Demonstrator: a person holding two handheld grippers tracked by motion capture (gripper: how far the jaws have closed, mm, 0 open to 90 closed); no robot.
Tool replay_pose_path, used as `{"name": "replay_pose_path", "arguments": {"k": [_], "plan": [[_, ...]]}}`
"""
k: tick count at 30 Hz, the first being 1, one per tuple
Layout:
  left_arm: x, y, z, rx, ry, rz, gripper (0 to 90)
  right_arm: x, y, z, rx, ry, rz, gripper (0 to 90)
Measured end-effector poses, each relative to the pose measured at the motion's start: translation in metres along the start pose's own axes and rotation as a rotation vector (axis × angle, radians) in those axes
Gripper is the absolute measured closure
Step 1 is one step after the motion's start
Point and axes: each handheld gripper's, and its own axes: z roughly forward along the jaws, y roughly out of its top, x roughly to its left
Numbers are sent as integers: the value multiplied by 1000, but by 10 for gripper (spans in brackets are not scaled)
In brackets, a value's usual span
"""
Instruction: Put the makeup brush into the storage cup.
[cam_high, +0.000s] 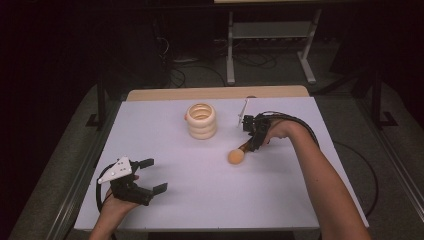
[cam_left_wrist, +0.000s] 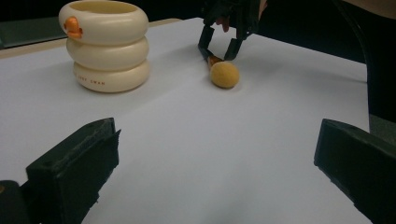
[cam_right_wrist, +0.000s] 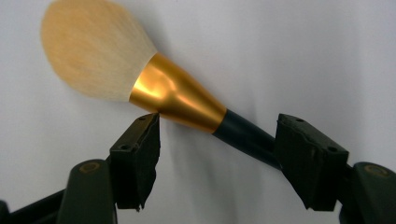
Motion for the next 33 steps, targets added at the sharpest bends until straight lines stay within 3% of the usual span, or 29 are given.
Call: {"name": "replay_pose_path", "arguments": {"k": [23,33], "plan": [[0,0,0,2,0,2,0,3,11,5,6,-21,-63,325],[0,0,-1,-3,2,-7,0,2,13,10,25,-3,-64,441]]}}
